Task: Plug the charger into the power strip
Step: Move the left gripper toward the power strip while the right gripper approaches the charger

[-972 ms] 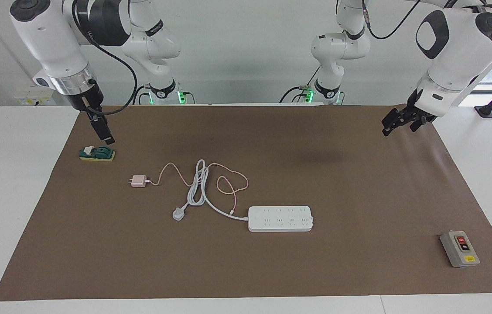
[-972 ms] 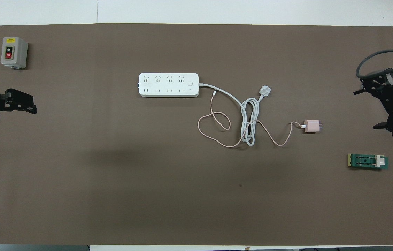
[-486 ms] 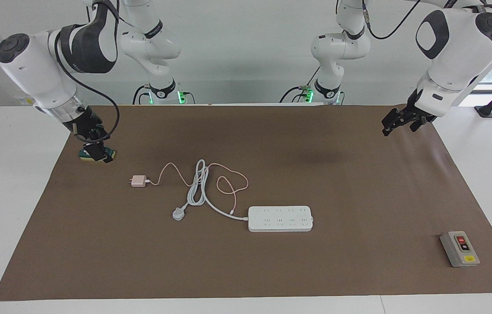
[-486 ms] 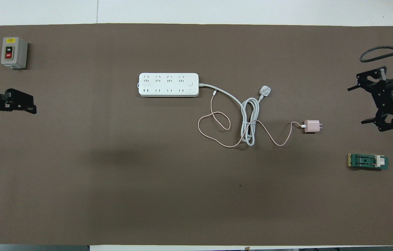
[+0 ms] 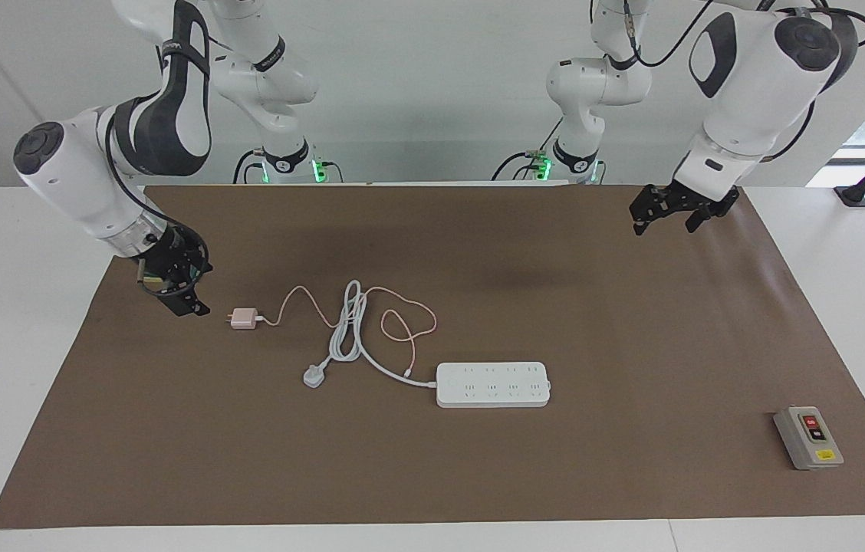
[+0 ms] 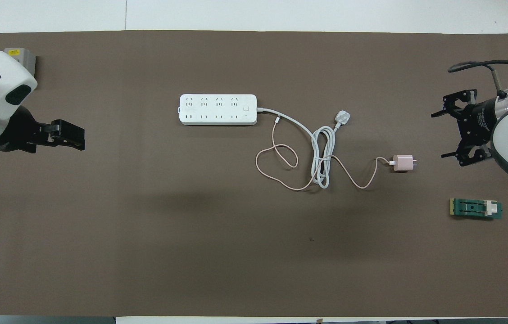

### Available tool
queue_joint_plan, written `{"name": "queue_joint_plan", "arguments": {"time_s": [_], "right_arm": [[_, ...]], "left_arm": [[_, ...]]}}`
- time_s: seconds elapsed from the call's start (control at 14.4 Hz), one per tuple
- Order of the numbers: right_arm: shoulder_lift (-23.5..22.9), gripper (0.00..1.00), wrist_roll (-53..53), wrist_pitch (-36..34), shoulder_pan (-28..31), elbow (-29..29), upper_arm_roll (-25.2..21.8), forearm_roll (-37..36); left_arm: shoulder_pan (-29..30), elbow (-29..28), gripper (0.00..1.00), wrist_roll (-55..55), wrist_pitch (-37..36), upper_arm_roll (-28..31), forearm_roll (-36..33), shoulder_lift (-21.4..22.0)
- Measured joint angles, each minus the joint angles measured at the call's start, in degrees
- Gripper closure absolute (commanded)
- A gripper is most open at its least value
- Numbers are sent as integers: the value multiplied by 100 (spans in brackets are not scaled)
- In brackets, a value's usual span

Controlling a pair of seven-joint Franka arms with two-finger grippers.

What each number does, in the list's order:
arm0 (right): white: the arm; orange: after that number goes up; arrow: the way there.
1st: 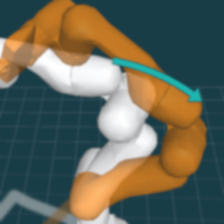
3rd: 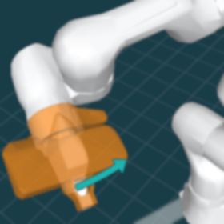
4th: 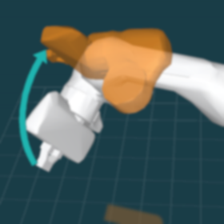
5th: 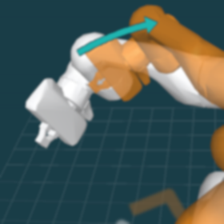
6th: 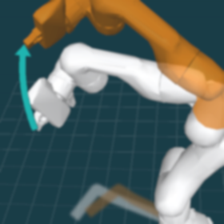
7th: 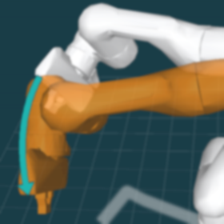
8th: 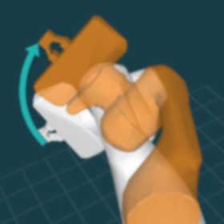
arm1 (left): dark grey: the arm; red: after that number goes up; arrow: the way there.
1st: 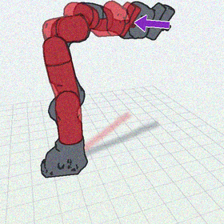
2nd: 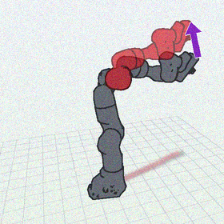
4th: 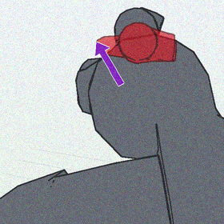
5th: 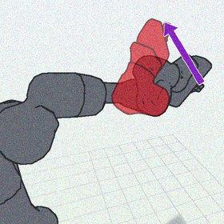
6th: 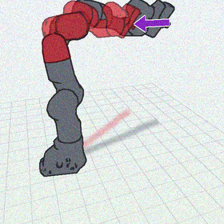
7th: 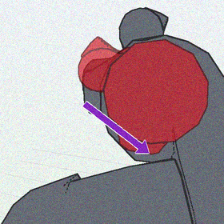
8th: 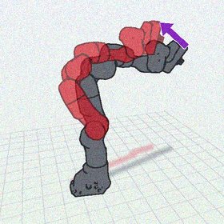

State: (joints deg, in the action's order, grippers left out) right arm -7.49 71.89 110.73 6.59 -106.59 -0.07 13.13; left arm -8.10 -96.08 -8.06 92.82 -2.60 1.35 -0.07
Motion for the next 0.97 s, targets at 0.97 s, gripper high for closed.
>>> {"name": "queue_joint_plan", "arguments": {"time_s": [0.97], "right_arm": [[16, 0, 144, 1145, -10, -722, 2, 110]], "left_arm": [[135, 28, 0, 732, 679, 127, 220, -130]]}}
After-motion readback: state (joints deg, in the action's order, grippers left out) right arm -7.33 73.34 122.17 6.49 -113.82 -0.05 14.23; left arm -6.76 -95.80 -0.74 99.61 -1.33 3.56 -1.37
